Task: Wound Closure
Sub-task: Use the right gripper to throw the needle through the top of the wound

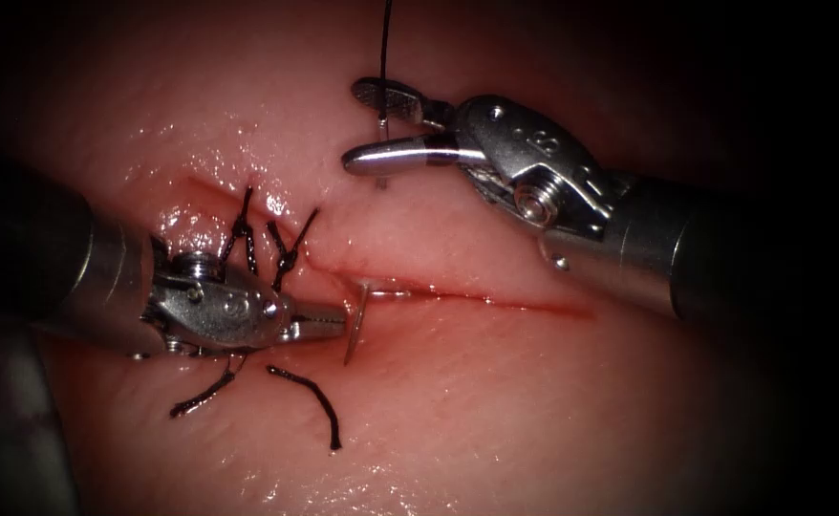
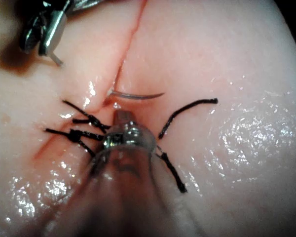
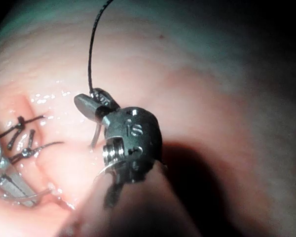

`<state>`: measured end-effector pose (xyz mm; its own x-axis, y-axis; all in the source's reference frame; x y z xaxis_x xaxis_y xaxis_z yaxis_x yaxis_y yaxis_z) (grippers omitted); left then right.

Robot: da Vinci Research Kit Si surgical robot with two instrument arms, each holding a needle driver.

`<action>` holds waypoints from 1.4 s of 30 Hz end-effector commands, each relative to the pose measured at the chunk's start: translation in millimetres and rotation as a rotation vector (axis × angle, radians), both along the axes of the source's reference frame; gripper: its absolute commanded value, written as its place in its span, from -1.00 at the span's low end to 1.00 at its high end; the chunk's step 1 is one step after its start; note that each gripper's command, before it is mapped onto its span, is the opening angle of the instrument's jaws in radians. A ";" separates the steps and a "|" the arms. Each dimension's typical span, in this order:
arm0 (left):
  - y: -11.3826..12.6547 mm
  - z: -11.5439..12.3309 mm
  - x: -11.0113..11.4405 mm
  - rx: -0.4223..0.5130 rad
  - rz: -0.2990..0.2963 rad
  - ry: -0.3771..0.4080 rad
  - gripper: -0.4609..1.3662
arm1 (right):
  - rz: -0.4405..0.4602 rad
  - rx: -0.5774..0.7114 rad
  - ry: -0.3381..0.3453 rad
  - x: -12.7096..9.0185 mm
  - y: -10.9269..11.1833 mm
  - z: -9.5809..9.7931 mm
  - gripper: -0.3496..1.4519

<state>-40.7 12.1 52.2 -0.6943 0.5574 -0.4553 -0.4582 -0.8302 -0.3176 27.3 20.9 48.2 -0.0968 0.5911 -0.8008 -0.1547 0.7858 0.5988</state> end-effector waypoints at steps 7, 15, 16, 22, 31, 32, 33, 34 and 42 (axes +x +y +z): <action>-0.1 -0.1 0.2 0.003 0.003 -0.003 -0.88 | 0.005 0.348 -0.098 -0.4 -1.0 0.2 -1.00; -0.1 -0.1 0.1 0.003 0.002 -0.003 -0.88 | -0.020 0.585 -0.146 -0.1 -3.3 0.9 -1.00; -0.1 -0.1 0.0 0.003 0.002 -0.003 -0.88 | -0.027 0.588 -0.140 -0.1 -3.6 1.0 -1.00; -0.1 -0.1 0.0 0.005 0.004 -0.001 -0.88 | -0.058 0.642 -0.125 0.4 -5.1 1.3 -1.00; -0.1 -0.1 0.0 0.005 0.004 -0.001 -0.88 | -0.093 0.646 -0.105 1.0 -6.8 1.9 -1.00; -0.1 -0.1 0.0 0.005 0.004 -0.001 -0.88 | -0.093 0.645 -0.105 1.0 -6.8 1.9 -1.00; -0.1 -0.2 0.0 0.005 0.004 -0.001 -0.88 | -0.092 0.644 -0.102 1.1 -6.8 2.0 -1.00; -0.1 -0.2 0.1 0.005 0.004 -0.001 -0.88 | -0.080 0.606 -0.081 1.1 -6.6 2.1 -1.00; -0.2 -0.3 0.1 -0.003 0.012 -0.003 -0.88 | -0.033 0.360 -0.038 -0.4 -4.4 3.3 -0.25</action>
